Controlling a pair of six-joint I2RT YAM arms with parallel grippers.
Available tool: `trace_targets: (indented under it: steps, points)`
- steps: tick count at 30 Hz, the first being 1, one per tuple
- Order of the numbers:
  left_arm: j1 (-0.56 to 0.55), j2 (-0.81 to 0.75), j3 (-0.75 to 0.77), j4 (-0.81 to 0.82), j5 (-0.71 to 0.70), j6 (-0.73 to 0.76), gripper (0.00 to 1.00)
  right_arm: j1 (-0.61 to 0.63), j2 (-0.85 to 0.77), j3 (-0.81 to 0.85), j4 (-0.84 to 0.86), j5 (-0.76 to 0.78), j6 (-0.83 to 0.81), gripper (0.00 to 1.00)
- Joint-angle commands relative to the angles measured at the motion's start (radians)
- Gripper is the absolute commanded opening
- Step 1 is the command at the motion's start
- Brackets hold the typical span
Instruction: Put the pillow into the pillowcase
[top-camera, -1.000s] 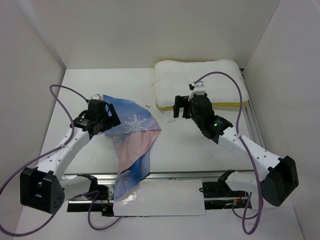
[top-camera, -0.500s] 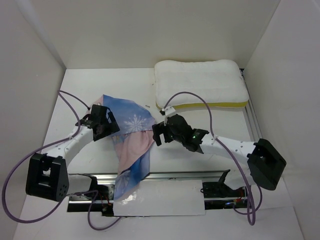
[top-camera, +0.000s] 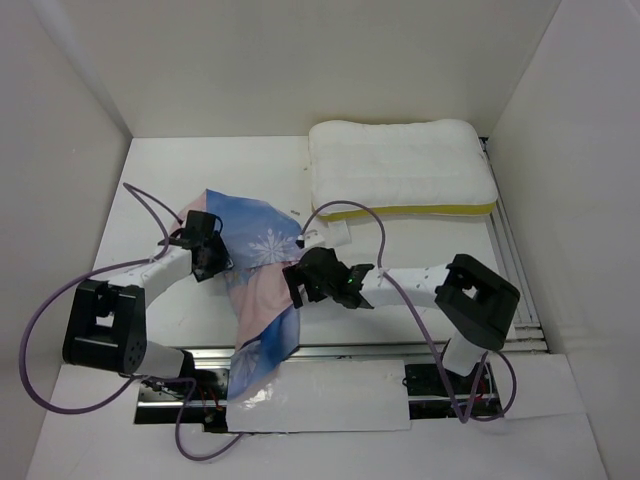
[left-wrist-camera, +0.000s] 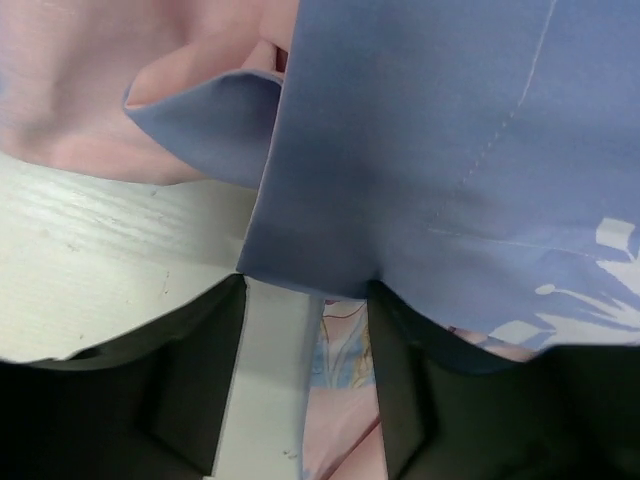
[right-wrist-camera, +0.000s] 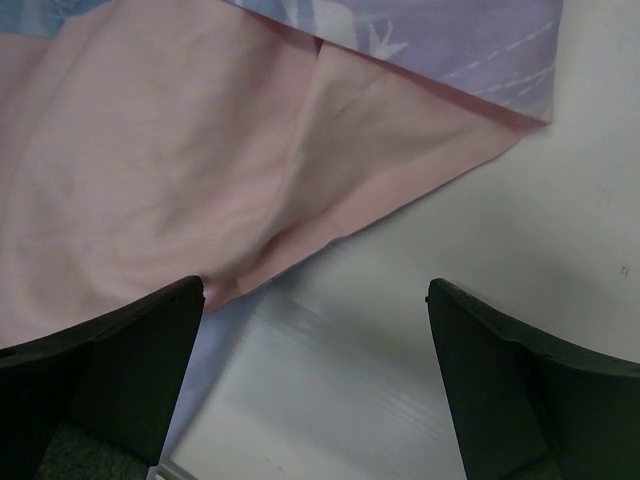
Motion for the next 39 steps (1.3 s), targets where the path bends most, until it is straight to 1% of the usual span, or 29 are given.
trace_targets:
  steps: [1, 3, 4, 5, 6, 7, 8, 9, 13, 16, 18, 19, 20, 21, 22, 23, 26, 28, 31, 34, 35, 36, 37, 38, 39]
  points:
    - [0.014, 0.037, -0.002, 0.056, -0.009, 0.004, 0.59, 0.017, 0.030, 0.089, -0.034, 0.076, 0.045, 1.00]
    - [0.014, 0.048, -0.002, 0.056, -0.009, 0.004, 0.52, 0.026, 0.042, 0.102, -0.034, 0.087, 0.054, 1.00]
    - [0.014, 0.048, 0.007, 0.056, -0.009, 0.004, 0.42, 0.026, 0.051, 0.111, -0.034, 0.087, 0.054, 1.00]
    - [0.014, 0.048, 0.008, 0.056, -0.009, 0.004, 0.35, 0.026, 0.065, 0.111, -0.034, 0.087, 0.054, 1.00]
    - [0.014, 0.048, 0.008, 0.056, -0.020, 0.004, 0.26, 0.026, 0.065, 0.122, -0.034, 0.075, 0.054, 1.00]
    - [0.014, 0.048, 0.020, 0.056, -0.029, 0.004, 0.14, 0.026, 0.082, 0.140, -0.034, 0.075, 0.066, 1.00]
    - [0.014, 0.048, 0.029, 0.035, -0.040, -0.011, 0.00, 0.026, 0.102, 0.152, -0.057, 0.087, 0.077, 1.00]
    - [0.014, 0.039, 0.050, 0.000, -0.049, -0.011, 0.00, 0.026, 0.114, 0.163, -0.066, 0.087, 0.077, 1.00]
    - [0.014, -0.029, 0.086, -0.052, -0.093, -0.037, 0.00, 0.005, 0.174, 0.204, -0.090, 0.081, 0.114, 1.00]
    - [0.014, -0.124, 0.109, -0.089, -0.123, -0.048, 0.00, -0.006, 0.222, 0.229, -0.131, 0.071, 0.126, 0.96]
    - [0.014, -0.182, 0.118, -0.102, -0.145, -0.048, 0.00, -0.018, 0.240, 0.243, -0.151, 0.081, 0.135, 0.79]
    - [0.014, -0.213, 0.118, -0.102, -0.146, -0.048, 0.00, -0.018, 0.240, 0.252, -0.165, 0.081, 0.135, 0.68]
    - [0.023, -0.275, 0.127, -0.102, -0.146, -0.048, 0.00, -0.018, 0.240, 0.252, -0.174, 0.105, 0.135, 0.50]
    - [0.023, -0.306, 0.139, -0.102, -0.146, -0.048, 0.00, -0.027, 0.219, 0.252, -0.185, 0.123, 0.135, 0.24]
    - [0.023, -0.334, 0.139, -0.102, -0.146, -0.048, 0.00, -0.027, 0.202, 0.252, -0.197, 0.143, 0.135, 0.10]
    - [0.023, -0.386, 0.139, -0.102, -0.146, -0.048, 0.00, -0.037, 0.187, 0.252, -0.197, 0.192, 0.135, 0.00]
    - [0.023, -0.431, 0.120, -0.092, -0.121, -0.048, 0.00, -0.037, 0.101, 0.217, -0.188, 0.251, 0.100, 0.00]
    - [0.023, -0.431, 0.110, -0.092, -0.084, -0.048, 0.00, -0.046, 0.040, 0.194, -0.177, 0.275, 0.060, 0.00]
    - [0.023, -0.367, 0.087, -0.070, 0.015, -0.016, 0.00, -0.078, -0.017, 0.194, -0.217, 0.344, 0.005, 0.00]
    - [-0.005, -0.317, 0.040, -0.022, 0.097, 0.026, 0.01, -0.127, -0.048, 0.194, -0.226, 0.358, -0.078, 0.00]
    - [-0.014, -0.290, 0.026, -0.008, 0.113, 0.035, 0.04, -0.141, -0.060, 0.194, -0.226, 0.358, -0.095, 0.00]
    - [-0.031, -0.279, -0.003, 0.007, 0.139, 0.053, 0.11, -0.155, -0.061, 0.194, -0.226, 0.348, -0.136, 0.00]
    - [-0.031, -0.279, -0.020, 0.039, 0.152, 0.064, 0.18, -0.176, -0.070, 0.185, -0.214, 0.348, -0.155, 0.00]
    - [-0.055, -0.265, -0.034, 0.052, 0.152, 0.064, 0.25, -0.185, -0.070, 0.185, -0.214, 0.335, -0.168, 0.00]
    - [-0.055, -0.265, -0.063, 0.067, 0.164, 0.087, 0.39, -0.198, -0.070, 0.185, -0.214, 0.335, -0.191, 0.00]
